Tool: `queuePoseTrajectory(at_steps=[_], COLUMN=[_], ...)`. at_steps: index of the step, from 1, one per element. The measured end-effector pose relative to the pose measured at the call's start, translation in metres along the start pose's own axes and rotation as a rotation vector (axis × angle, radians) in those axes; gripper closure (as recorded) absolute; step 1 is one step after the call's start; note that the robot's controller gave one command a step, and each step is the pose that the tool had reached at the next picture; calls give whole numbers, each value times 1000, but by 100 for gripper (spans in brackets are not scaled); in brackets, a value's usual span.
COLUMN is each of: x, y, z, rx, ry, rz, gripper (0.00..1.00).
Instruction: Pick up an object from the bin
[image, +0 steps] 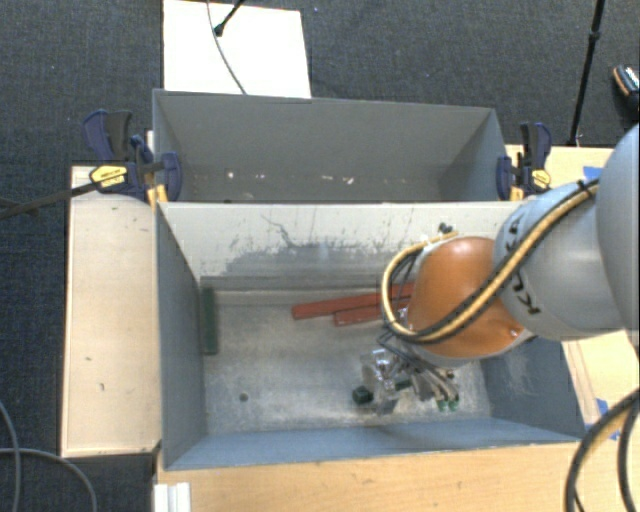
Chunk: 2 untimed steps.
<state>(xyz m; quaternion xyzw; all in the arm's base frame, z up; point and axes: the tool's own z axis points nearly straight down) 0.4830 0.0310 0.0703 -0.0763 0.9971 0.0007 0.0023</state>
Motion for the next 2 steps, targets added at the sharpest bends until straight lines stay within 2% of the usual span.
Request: queuePoseTrajectory(at_steps=[1, 2], x=[-3, -5], y=[-1, -1], z=[-83, -117], rx=[2, 1], ry=[-5, -2], rz=[7, 9], gripper=[100, 100])
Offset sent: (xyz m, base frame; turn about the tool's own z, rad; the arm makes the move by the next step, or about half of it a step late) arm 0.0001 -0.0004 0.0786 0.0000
